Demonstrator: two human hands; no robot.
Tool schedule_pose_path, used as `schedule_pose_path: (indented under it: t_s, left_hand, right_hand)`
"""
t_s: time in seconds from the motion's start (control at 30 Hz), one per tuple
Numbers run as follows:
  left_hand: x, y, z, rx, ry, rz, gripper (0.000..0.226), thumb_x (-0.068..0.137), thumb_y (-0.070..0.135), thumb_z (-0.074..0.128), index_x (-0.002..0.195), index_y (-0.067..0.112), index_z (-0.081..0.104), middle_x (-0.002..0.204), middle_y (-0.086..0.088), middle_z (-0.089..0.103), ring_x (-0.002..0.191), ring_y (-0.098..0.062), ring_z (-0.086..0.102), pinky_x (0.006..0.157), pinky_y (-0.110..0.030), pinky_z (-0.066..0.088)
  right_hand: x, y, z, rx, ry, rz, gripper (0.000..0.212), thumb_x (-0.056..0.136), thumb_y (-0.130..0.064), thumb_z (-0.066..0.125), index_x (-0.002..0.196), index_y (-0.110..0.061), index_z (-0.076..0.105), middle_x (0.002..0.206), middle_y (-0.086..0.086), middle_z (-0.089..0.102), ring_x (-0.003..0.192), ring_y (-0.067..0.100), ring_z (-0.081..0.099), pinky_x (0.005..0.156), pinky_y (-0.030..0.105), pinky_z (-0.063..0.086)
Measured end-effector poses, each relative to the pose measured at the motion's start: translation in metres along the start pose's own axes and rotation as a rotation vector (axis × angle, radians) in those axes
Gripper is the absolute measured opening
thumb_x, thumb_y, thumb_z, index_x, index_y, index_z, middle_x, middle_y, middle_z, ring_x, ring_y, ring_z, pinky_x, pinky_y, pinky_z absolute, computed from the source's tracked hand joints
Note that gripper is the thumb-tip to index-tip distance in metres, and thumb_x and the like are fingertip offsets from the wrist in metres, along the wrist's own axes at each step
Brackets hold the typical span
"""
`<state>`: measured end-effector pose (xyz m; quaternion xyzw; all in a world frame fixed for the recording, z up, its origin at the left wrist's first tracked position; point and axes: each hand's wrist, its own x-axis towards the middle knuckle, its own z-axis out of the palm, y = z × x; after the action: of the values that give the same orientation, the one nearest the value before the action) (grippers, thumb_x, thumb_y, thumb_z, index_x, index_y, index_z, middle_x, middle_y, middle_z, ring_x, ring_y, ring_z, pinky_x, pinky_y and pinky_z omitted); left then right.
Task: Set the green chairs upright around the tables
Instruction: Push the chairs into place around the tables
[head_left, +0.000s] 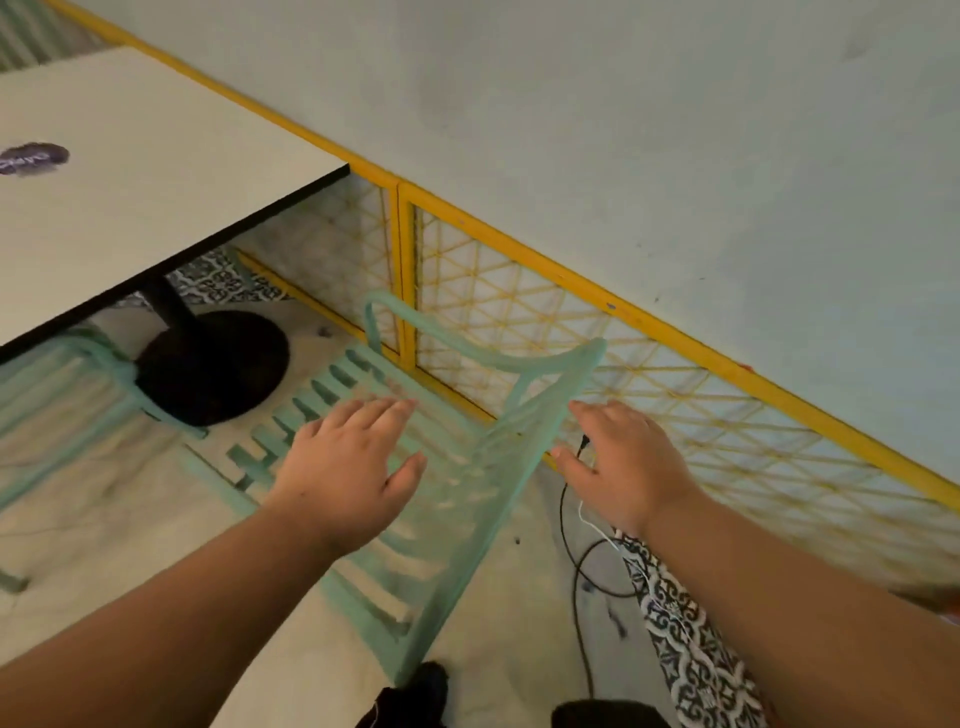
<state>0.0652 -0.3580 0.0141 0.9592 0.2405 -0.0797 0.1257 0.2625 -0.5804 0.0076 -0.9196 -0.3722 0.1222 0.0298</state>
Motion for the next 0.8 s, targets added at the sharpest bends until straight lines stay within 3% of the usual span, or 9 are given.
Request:
schedule_pose_path:
  t_s: [0.33,0.5,0.63,0.8]
  left_hand:
    - [0.003,0.062,0.053,-0.132,0.129,-0.471,0.067,0.099,0.062,0.026,0.16,0.037,0.017,0.165,0.011,0.028,0.152,-0.018,0.023,0.121,-0.047,0.026]
    - [-0.012,0.122,0.103,-0.192,0.062,-0.706,0.066,0.099,0.065,0.023,0.16,0.039,0.018,0.165,0.014,0.027,0.151,-0.016,0.024,0.121,-0.044,0.028]
    - [-0.013,0.13,0.113,-0.175,0.037,-0.766,0.067,0.098,0.067,0.02,0.159,0.039,0.025,0.164,0.015,0.03,0.151,-0.015,0.025,0.119,-0.043,0.028]
    - [0.0,0.136,0.126,-0.138,0.012,-0.785,0.073,0.094,0.074,0.011,0.148,0.039,0.044,0.15,0.016,0.049,0.141,-0.015,0.041,0.109,-0.043,0.039]
  right_hand:
    - [0.126,0.044,0.01,-0.14,-0.085,-0.467,0.07,0.1,-0.061,0.037,0.155,-0.018,0.04,0.153,0.006,0.05,0.146,0.029,0.037,0.119,0.045,0.031]
    - [0.15,0.061,0.036,-0.24,-0.163,-0.678,0.073,0.096,-0.065,0.031,0.153,-0.021,0.044,0.147,0.0,0.055,0.14,0.025,0.042,0.114,0.044,0.034]
    - [0.166,0.062,0.045,-0.262,-0.17,-0.736,0.071,0.098,-0.066,0.031,0.152,-0.023,0.045,0.148,-0.002,0.054,0.143,0.026,0.04,0.115,0.045,0.033]
    - [0.184,0.065,0.064,-0.296,-0.192,-0.783,0.089,0.086,-0.077,0.01,0.141,-0.025,0.057,0.138,-0.003,0.062,0.136,0.024,0.048,0.108,0.044,0.039]
